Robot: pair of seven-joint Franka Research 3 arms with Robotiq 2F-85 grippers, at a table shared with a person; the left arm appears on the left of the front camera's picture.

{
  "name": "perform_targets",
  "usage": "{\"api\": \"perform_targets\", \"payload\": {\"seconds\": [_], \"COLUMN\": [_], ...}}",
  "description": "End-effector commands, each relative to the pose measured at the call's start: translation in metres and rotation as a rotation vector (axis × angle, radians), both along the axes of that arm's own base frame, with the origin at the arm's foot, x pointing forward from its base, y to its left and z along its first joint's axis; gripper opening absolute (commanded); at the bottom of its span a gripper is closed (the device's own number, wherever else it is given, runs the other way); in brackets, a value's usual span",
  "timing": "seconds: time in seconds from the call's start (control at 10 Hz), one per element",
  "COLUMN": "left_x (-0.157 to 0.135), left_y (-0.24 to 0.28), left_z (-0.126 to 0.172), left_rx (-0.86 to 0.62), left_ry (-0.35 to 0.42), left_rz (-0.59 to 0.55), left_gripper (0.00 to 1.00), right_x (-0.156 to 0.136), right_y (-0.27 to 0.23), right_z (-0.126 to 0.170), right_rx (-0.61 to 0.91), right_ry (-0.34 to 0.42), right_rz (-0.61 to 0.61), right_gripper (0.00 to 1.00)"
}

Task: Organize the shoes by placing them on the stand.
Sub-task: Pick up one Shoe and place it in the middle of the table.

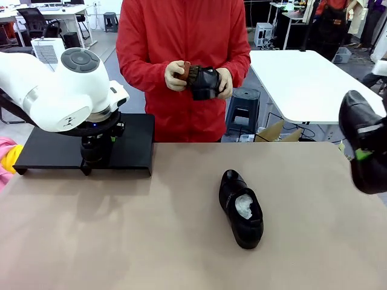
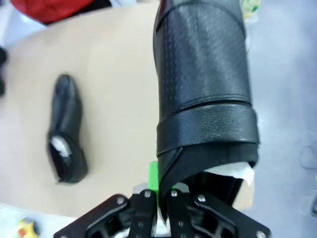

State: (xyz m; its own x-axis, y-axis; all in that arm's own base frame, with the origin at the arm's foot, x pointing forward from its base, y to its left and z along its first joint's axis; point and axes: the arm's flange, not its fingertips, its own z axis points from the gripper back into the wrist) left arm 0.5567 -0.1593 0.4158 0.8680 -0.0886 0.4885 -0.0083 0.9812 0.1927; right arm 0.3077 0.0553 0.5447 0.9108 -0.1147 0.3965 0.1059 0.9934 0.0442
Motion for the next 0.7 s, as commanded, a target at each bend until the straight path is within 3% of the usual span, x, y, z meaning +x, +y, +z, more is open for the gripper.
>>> {"api": "perform_targets", "payload": {"seconds": [0.0, 0.2, 0.6], "left_x": [0.000, 0.000, 0.000], "left_y": [0.003, 0.003, 0.000], "left_z": [0.002, 0.002, 0.000], "left_rx": [0.005, 0.005, 0.000], "left_ry": [-0.002, -0.002, 0.000], "left_rz": [-0.007, -0.007, 0.000], "left_gripper": [0.57, 0.57, 0.57], "right_x": [-0.021, -0.036, -0.038], "right_y": [0.066, 0.129, 0.112], "right_z": [-0.022, -0.043, -0.028], "right_rx": [0.020, 0.026, -0.002], "right_ry": [0.039, 0.115, 0.088], "right_rz": [-0.008, 0.020, 0.028], "right_gripper": [0.00, 0.00, 0.00]}}
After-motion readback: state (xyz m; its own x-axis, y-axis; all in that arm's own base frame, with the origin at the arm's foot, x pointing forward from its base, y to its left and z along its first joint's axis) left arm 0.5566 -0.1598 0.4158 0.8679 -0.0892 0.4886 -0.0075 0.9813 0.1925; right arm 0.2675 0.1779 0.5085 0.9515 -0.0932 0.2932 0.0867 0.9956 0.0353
